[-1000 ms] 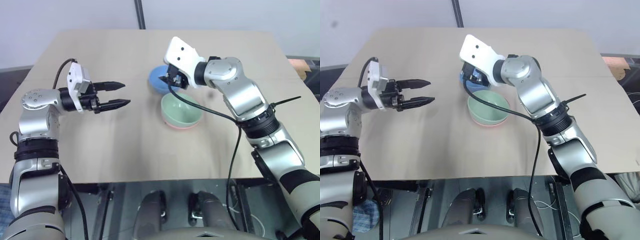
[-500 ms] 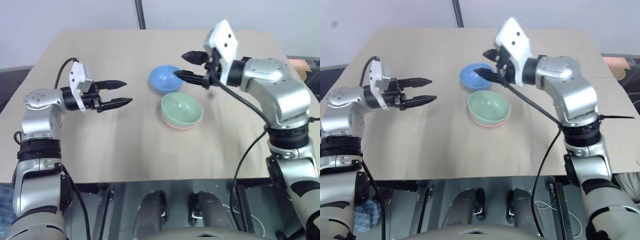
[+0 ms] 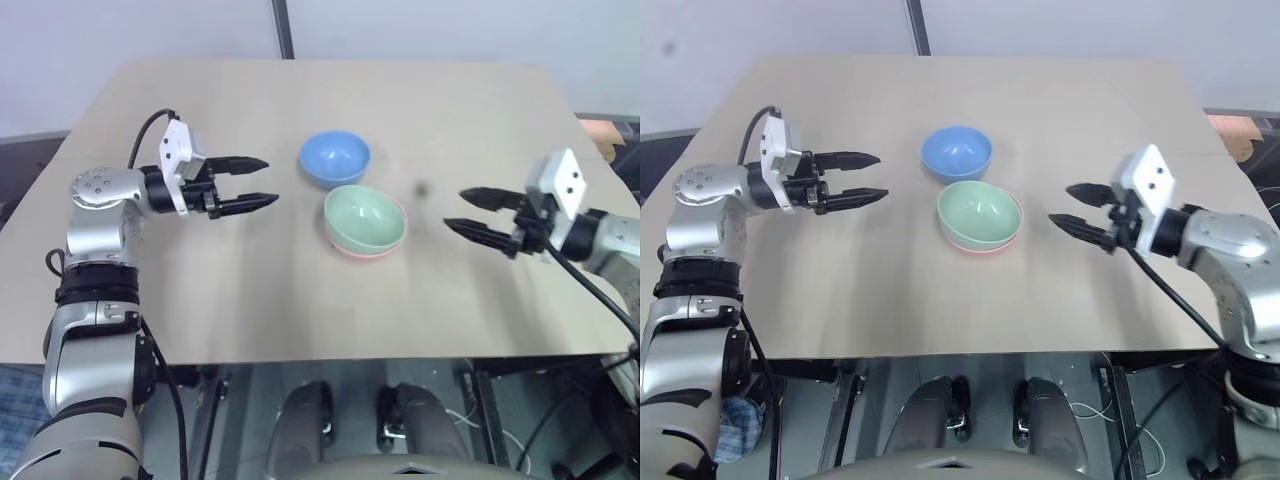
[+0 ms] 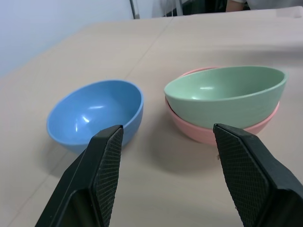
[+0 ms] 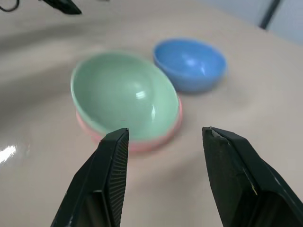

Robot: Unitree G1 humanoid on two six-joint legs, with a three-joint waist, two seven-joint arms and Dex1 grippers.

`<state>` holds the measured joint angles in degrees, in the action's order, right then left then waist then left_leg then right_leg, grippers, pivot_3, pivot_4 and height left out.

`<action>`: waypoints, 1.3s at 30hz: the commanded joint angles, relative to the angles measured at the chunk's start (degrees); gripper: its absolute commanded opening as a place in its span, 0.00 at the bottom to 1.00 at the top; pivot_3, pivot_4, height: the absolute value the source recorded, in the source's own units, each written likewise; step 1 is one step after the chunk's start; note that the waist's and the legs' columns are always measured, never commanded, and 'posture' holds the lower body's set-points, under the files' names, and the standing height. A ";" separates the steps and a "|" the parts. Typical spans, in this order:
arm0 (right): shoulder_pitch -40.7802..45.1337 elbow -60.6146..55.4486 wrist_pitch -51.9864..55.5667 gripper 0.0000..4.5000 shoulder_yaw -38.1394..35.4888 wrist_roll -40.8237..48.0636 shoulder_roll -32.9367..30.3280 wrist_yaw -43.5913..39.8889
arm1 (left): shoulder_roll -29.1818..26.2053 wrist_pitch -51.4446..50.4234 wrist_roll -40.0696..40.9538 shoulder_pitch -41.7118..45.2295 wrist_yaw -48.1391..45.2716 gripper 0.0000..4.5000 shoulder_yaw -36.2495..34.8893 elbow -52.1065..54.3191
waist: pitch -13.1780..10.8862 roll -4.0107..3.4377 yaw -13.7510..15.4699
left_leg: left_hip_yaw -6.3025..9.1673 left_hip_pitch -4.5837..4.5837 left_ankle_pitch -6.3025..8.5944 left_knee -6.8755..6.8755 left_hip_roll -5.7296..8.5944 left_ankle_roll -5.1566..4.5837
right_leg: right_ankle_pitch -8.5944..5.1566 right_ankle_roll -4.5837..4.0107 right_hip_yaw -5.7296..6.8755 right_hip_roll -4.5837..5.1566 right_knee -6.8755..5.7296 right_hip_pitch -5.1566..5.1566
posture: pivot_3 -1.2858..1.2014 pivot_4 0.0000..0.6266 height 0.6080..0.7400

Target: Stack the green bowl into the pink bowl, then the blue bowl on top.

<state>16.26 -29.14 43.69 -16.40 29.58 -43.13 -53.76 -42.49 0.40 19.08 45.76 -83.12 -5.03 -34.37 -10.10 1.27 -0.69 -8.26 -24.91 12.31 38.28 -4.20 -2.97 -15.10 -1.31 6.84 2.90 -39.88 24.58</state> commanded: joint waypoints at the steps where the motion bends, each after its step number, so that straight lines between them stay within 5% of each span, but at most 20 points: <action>1: -0.98 -4.44 -1.00 0.61 -5.55 4.83 -2.58 -1.25 | 0.04 3.91 -1.79 3.03 0.15 0.71 0.27 -2.59 | 0.00 0.00 -0.11 | -0.01 0.03 0.00 0.00 -0.01 0.00 | 0.00 0.00 -0.02 -0.02 -0.01 0.00 | 0.52 0.24 1.00; 18: -2.38 -8.50 -0.09 0.61 -8.05 15.33 -6.82 1.40 | 6.31 35.98 -28.83 22.92 14.93 0.71 15.69 -32.70 | -0.03 0.05 0.94 | 0.04 0.01 0.15 0.02 0.02 -0.25 | 0.00 0.01 0.04 -0.02 0.09 -0.09 | 0.52 0.24 1.00; 29: -4.89 -10.62 0.49 0.61 -11.45 19.58 -10.09 4.65 | 11.52 39.52 -37.92 28.53 23.50 0.71 21.14 -38.69 | -0.04 0.08 1.30 | 0.06 0.00 0.16 0.02 0.02 -0.26 | -0.01 0.01 0.04 -0.02 0.08 -0.08 | 0.52 0.24 1.00; 39: -4.83 -10.38 -0.39 0.61 -11.14 20.53 -11.47 6.50 | 14.62 34.03 -51.71 31.86 41.56 0.71 30.73 -41.72 | -0.06 0.12 1.38 | 0.09 -0.03 0.16 0.02 0.02 -0.28 | -0.01 0.02 0.04 -0.01 0.08 -0.08 | 0.52 0.24 1.00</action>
<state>10.88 -38.02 44.50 -25.71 49.52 -53.65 -47.89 -28.28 35.70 -30.86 75.25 -44.91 24.79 -75.78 -10.16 1.38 0.69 -8.17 -24.94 12.48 38.31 -4.17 -3.25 -15.11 -1.29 6.88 2.89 -39.80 24.50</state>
